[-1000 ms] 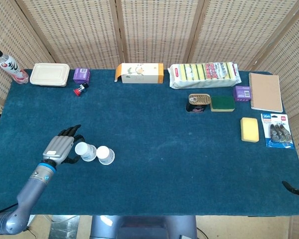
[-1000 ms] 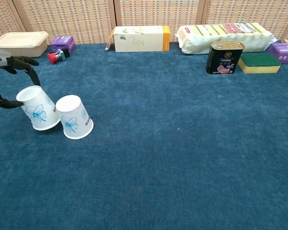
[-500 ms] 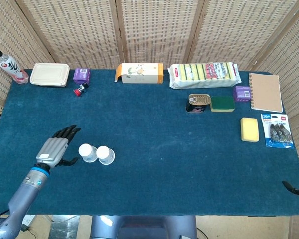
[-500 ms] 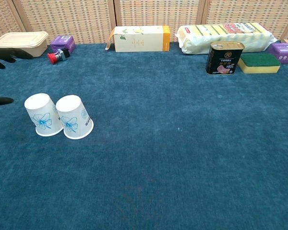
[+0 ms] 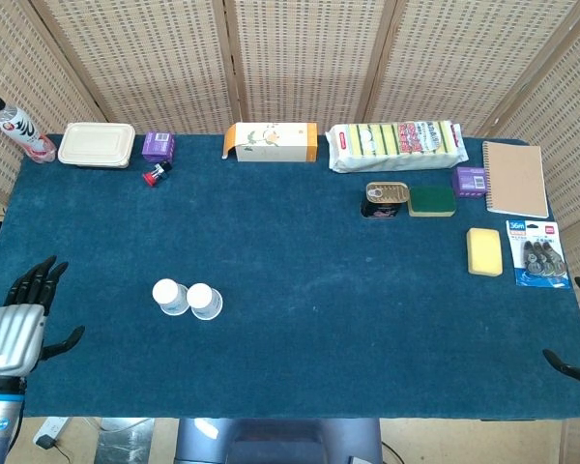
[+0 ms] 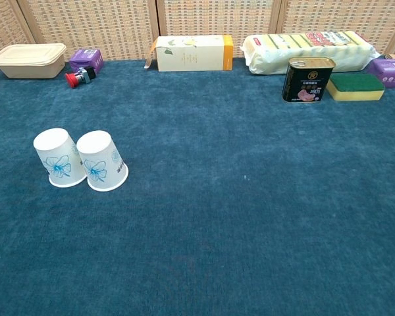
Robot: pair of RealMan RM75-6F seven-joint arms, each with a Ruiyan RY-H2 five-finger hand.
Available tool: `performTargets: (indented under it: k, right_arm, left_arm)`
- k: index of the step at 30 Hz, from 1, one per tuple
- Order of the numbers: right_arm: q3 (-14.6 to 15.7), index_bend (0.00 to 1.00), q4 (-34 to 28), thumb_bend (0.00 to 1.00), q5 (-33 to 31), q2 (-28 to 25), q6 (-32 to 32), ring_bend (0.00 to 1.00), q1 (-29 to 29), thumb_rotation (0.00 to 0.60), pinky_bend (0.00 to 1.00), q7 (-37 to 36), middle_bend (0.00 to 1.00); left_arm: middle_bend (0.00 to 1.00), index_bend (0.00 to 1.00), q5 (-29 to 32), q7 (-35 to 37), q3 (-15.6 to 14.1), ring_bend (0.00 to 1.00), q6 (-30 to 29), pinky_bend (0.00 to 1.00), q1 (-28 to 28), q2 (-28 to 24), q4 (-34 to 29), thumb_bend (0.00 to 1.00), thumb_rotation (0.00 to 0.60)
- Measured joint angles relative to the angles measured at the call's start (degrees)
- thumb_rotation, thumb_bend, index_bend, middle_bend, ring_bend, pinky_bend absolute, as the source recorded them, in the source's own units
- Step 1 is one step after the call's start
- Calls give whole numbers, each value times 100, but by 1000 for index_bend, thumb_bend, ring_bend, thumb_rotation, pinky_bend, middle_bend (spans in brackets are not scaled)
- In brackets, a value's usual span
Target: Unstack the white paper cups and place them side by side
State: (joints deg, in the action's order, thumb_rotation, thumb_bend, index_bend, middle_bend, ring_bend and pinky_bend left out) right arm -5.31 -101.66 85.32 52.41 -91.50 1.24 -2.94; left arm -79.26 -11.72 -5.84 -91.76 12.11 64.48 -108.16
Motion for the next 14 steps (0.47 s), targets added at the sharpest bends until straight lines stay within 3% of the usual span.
performTargets:
  k: [14]
  right_arm:
    - [-33, 86, -6, 11, -62, -1, -29, 0, 21, 600, 0, 32, 0]
  left_arm:
    - [0, 0, -792, 256, -81, 0, -22, 82, -373, -179, 442, 214, 600]
